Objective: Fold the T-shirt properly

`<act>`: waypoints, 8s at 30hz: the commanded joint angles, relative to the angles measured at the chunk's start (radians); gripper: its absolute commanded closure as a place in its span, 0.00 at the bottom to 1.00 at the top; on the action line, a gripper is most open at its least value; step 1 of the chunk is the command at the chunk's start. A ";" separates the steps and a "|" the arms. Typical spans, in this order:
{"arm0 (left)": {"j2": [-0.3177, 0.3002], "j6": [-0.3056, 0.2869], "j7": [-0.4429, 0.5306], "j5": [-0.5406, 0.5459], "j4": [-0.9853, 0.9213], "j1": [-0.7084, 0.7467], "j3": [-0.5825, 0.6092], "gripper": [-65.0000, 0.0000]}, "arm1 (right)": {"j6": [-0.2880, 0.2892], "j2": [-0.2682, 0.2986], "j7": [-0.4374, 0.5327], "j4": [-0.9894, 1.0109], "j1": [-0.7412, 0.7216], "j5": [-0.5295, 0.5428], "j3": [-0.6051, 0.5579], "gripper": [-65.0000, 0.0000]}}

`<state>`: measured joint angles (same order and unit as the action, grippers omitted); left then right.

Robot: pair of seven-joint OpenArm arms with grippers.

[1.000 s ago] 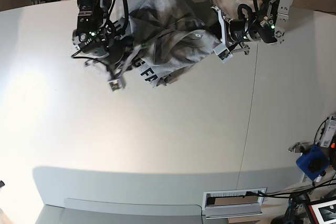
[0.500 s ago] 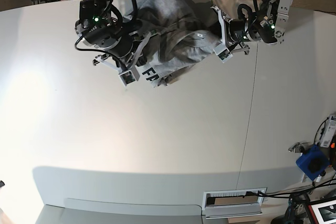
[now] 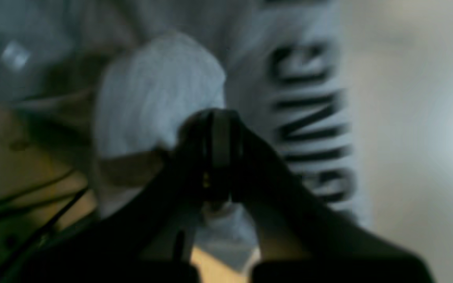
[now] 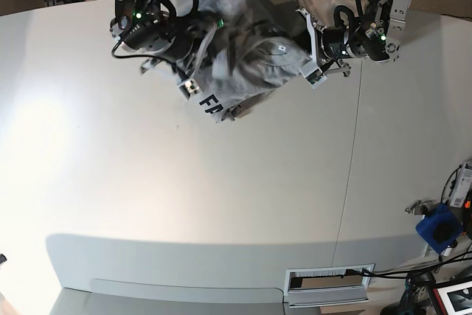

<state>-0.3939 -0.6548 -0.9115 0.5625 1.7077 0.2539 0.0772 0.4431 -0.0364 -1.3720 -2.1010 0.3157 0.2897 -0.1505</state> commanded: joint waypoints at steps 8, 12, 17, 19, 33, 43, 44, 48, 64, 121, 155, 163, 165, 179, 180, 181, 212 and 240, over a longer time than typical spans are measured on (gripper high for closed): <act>-0.011 0.003 -0.008 -0.008 0.008 -0.002 -0.002 1.00 | 0.142 -0.002 -0.024 -0.018 0.042 0.401 0.000 1.00; -0.011 0.003 -0.008 -0.008 0.008 -0.002 -0.002 1.00 | 0.170 -0.002 -0.024 -0.018 0.042 0.508 0.000 1.00; -0.011 0.003 -0.007 -0.008 0.008 -0.004 -0.002 1.00 | 0.182 -0.002 -0.024 -0.018 0.021 0.540 0.000 1.00; -0.011 0.002 -0.003 -0.008 0.008 -0.008 -0.002 1.00 | 0.214 -0.002 -0.024 -0.018 -0.005 0.539 0.000 1.00; -0.011 0.098 0.128 -0.098 0.066 -0.166 -0.242 1.00 | 0.255 -0.002 -0.024 -0.018 -0.219 0.362 0.001 1.00; -0.010 0.098 0.142 -0.060 0.066 -0.170 -0.367 1.00 | 0.255 0.150 0.006 0.152 -0.219 0.240 -0.143 1.00; -0.009 0.098 0.142 -0.058 0.065 -0.170 -0.367 1.00 | 0.255 0.165 0.042 0.182 -0.219 0.204 -0.175 1.00; -0.004 0.098 0.142 -0.045 0.064 -0.170 -0.367 1.00 | 0.255 0.212 0.135 0.260 -0.248 0.108 -0.305 1.00; 0.040 0.097 0.127 -0.037 0.063 -0.157 -0.367 1.00 | 0.255 0.253 0.149 0.270 -0.388 0.000 -0.510 1.00; 0.042 0.079 0.123 0.000 0.063 -0.152 -0.367 1.00 | -0.232 0.350 0.289 0.612 -0.399 -0.219 1.114 1.00; 0.042 0.079 0.097 0.000 0.063 -0.151 -0.367 1.00 | -0.101 0.402 0.238 0.753 -0.396 -0.159 0.912 1.00; 0.042 0.079 0.098 0.002 0.063 -0.151 -0.367 1.00 | -0.101 0.402 0.249 0.753 -0.396 -0.148 0.974 1.00; 0.042 0.079 0.097 0.012 0.063 -0.151 -0.367 1.00 | -0.100 0.402 0.265 0.753 -0.396 -0.148 0.974 1.00; 0.042 -0.003 0.180 0.038 0.063 -0.152 -0.369 1.00 | 0.041 0.401 0.381 0.321 -0.401 0.017 0.977 1.00; 0.042 -0.034 0.178 0.055 0.064 -0.151 -0.369 1.00 | 0.055 0.401 0.367 0.277 -0.398 0.022 0.977 1.00; 0.042 -0.043 0.167 0.073 0.064 -0.149 -0.373 1.00 | 0.064 0.400 0.342 0.237 -0.392 0.029 0.977 1.00; -0.295 -0.043 -0.429 0.921 -0.140 0.745 -0.615 1.00 | 0.255 0.306 -0.024 0.253 0.533 0.699 0.885 1.00; 0.244 0.562 0.800 -0.235 -1.221 -0.150 0.513 1.00 | -0.286 0.210 1.049 1.786 -0.262 -0.114 -0.001 1.00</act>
<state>-0.1509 -0.0891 -0.1181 0.3271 0.4820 0.1036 0.5919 0.1574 0.1692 -0.3161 -0.3134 0.0525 0.1810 -0.1509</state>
